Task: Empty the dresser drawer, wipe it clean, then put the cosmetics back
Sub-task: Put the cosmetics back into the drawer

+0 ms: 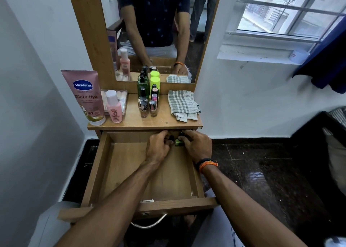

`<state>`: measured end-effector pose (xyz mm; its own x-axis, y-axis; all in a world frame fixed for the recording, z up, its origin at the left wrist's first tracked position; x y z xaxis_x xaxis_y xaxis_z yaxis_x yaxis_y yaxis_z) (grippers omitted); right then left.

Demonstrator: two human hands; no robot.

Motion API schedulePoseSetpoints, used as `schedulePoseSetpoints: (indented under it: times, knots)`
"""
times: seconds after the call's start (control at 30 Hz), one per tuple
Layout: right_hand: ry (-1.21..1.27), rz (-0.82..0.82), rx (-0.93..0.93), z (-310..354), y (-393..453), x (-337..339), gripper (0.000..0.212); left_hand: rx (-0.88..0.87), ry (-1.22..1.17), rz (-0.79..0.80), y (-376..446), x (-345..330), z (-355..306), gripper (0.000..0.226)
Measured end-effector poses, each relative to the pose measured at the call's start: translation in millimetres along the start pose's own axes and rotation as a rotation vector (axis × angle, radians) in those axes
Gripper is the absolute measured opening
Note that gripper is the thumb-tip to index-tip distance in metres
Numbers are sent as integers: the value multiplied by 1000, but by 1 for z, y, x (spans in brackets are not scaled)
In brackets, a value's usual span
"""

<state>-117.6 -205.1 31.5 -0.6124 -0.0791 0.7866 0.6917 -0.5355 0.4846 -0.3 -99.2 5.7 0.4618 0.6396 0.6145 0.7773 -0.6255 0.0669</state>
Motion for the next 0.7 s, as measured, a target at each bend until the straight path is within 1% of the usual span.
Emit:
schedulePoseSetpoints:
  times: [0.2,0.33,0.5,0.6,0.7]
  knots:
    - [10,-15,-1,0,-1,2,25,41,-64,-15,0,2,0,19]
    - [11,-14,14,1,-2,3,26,70,-69,11,-1,2,1,20]
    - [28,-52,19,1,-7,10,28,76,-46,-7,-7,7,1,21]
    - [37,-95,20,0,-15,19,26,110,-29,-38,-11,15,5,18]
    - [55,-145,68,2,-21,27,18,140,-4,-56,-16,26,9,15]
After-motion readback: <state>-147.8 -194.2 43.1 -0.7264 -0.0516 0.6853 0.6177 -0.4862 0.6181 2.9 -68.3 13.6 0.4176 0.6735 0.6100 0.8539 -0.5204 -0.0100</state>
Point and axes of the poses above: each hand's wrist, its own y-axis towards the middle knuckle, its own x-axis out of the back of the hand, z = x × y, the point moved 4 cm from there along y, towards the middle knuckle, and after that the axes turned 9 degrees about x, right-handed, at the moved point
